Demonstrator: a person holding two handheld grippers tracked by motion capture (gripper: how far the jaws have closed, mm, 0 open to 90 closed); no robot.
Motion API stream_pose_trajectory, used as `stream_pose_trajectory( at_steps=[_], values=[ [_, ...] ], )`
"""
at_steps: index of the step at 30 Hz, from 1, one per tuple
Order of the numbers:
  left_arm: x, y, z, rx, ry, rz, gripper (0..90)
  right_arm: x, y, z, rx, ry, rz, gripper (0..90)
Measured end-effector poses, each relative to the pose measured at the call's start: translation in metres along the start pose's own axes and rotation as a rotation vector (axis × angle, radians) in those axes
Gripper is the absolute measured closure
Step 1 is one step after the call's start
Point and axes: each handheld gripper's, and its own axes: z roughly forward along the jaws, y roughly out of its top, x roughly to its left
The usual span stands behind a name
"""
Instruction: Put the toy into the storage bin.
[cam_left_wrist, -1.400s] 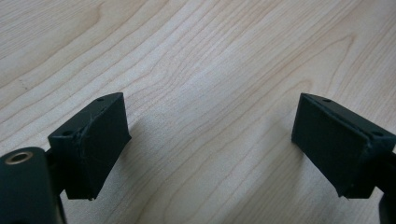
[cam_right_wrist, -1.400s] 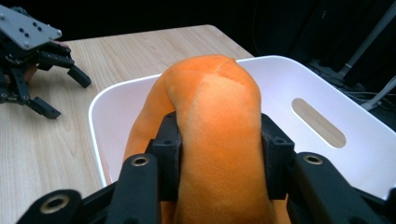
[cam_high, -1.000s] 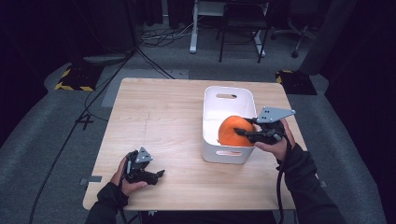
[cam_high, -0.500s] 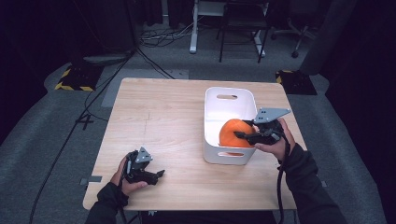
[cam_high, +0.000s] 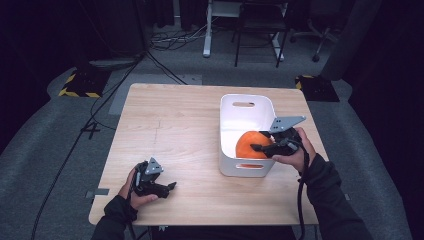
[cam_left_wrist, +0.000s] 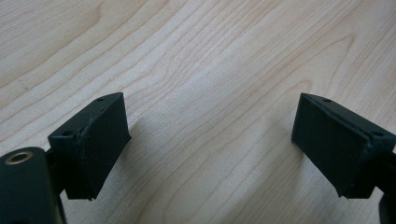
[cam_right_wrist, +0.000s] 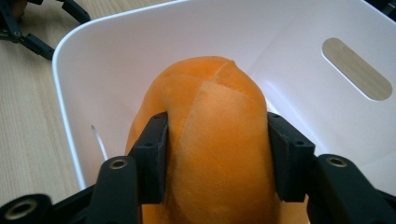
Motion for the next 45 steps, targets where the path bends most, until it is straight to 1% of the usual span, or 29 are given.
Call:
stream_pose_trajectory(
  at_steps=[2, 8, 10, 12, 17, 20, 29, 34, 41, 45],
  values=[
    [0.0002, 0.0001, 0.0001, -0.002, 0.001, 0.002, 11.3, 0.0000, -0.0005, 0.0010, 0.008, 0.003, 0.005, 47.3],
    [0.0002, 0.0001, 0.0000, -0.001, 0.002, 0.003, 11.4, 0.0004, -0.0023, 0.0045, 0.040, 0.007, -0.002, 45.9],
    [0.0002, 0.0001, 0.0000, -0.001, 0.002, 0.003, 11.3, 0.0003, -0.0031, 0.0063, 0.056, 0.013, -0.013, 45.5],
    [0.0000, 0.0000, 0.0000, 0.000, -0.001, 0.000, 11.3, 0.0002, -0.0030, 0.0064, 0.057, 0.011, -0.001, 44.9],
    [0.0002, 0.0000, 0.0001, -0.003, 0.002, 0.002, 11.3, -0.0007, -0.0031, 0.0069, 0.079, 0.021, -0.005, 42.2],
    [0.0002, 0.0000, 0.0001, -0.002, 0.002, 0.002, 11.3, -0.0009, -0.0037, 0.0078, 0.099, 0.026, 0.004, 40.4],
    [0.0002, 0.0001, 0.0001, -0.001, 0.001, 0.002, 11.3, -0.0024, -0.0050, 0.0081, 0.097, 0.034, 0.022, 39.0],
    [0.0003, 0.0000, 0.0001, -0.001, 0.001, 0.004, 11.3, -0.0026, -0.0053, 0.0083, 0.097, 0.027, 0.020, 36.7],
    [0.0002, 0.0000, 0.0001, -0.002, 0.003, 0.003, 11.3, -0.0016, -0.0057, 0.0072, 0.092, 0.024, 0.028, 35.0],
    [0.0002, 0.0000, 0.0001, -0.003, 0.003, 0.002, 11.3, -0.0012, -0.0059, 0.0042, 0.070, 0.019, 0.032, 33.9]
  ],
)
